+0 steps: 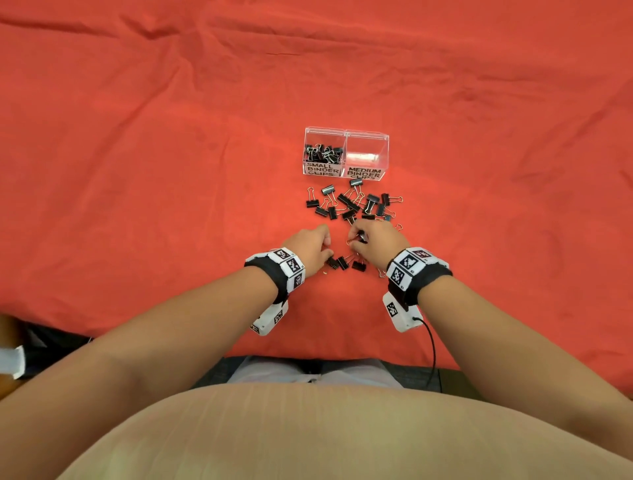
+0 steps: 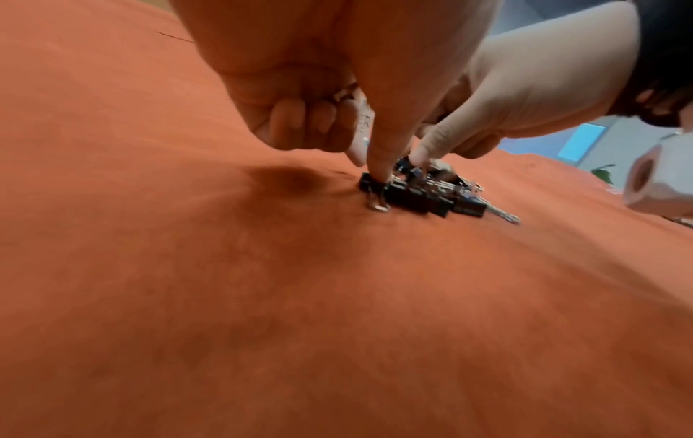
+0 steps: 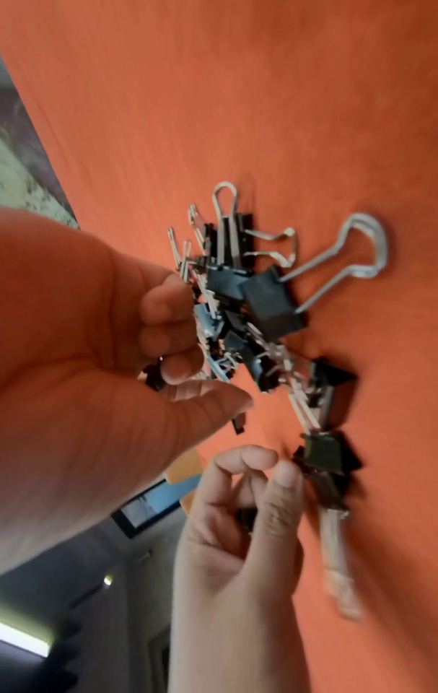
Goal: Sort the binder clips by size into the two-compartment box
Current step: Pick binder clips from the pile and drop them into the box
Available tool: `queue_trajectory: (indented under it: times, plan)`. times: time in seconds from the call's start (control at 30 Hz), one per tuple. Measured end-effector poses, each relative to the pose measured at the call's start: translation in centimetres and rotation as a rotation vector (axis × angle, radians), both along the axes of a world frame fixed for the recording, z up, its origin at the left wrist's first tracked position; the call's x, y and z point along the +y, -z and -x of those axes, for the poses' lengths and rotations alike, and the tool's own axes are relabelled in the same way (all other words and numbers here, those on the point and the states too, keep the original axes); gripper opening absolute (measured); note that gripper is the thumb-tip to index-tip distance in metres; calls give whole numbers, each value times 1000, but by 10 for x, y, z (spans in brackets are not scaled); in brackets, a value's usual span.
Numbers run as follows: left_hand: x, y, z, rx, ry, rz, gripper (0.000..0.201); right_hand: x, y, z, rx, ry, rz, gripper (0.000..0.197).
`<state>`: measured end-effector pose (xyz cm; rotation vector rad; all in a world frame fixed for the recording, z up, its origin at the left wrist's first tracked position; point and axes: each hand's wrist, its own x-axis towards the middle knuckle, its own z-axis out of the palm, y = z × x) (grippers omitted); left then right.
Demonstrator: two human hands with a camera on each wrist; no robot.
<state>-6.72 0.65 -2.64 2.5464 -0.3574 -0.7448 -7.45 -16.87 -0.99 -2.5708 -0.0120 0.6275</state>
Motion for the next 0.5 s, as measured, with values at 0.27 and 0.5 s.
queue_trajectory:
  times: [0.27,0.5]
  plan:
    - [18,-6,-12,-16,-69,14,14,-29,-5,6,4,98,-4,12]
    - [19,-4,0,-27,81,-39,41,-37,4,27,78,134,83,13]
